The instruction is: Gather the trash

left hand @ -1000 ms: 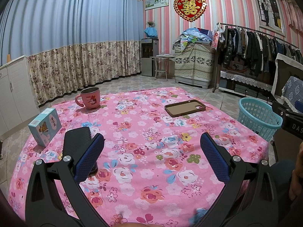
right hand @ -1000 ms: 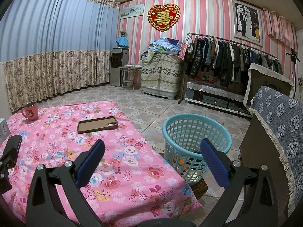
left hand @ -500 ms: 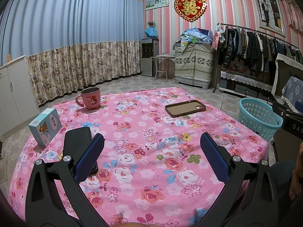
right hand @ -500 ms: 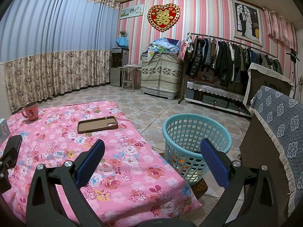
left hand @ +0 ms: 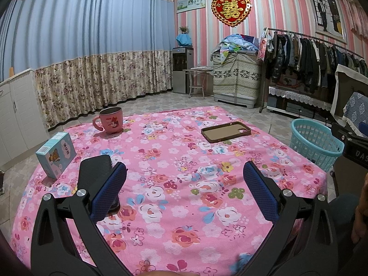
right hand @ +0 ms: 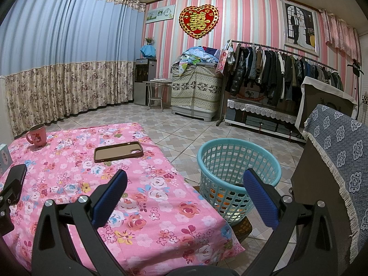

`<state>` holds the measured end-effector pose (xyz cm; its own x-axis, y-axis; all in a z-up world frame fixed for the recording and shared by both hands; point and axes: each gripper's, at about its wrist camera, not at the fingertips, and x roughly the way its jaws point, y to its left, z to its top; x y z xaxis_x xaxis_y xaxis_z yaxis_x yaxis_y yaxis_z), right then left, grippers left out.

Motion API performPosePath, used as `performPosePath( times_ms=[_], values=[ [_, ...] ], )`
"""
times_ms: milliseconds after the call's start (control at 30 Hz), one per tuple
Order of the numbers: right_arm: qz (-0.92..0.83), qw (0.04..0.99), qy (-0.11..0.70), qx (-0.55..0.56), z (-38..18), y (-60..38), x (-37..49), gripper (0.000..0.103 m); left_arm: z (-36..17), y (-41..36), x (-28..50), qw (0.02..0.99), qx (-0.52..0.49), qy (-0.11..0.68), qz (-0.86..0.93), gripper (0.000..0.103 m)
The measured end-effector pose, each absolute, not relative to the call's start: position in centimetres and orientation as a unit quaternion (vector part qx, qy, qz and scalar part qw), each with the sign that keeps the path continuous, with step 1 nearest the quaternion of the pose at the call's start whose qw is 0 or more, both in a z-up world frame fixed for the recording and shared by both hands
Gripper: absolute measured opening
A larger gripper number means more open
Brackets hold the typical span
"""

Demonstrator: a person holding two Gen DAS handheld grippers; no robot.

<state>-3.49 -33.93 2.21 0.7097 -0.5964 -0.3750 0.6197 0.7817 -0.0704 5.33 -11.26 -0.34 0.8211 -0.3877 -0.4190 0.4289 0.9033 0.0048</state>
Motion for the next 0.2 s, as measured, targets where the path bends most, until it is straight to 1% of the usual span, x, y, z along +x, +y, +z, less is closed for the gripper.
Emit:
performPosePath(
  times_ms=[200],
  values=[
    [-0.329,0.924,0.192,0.03,2.19,-33.92,-3.47,0.099,-0.03,-10.45,5.68,0.955,0.035,0.212,-0.207,0.098]
  ],
)
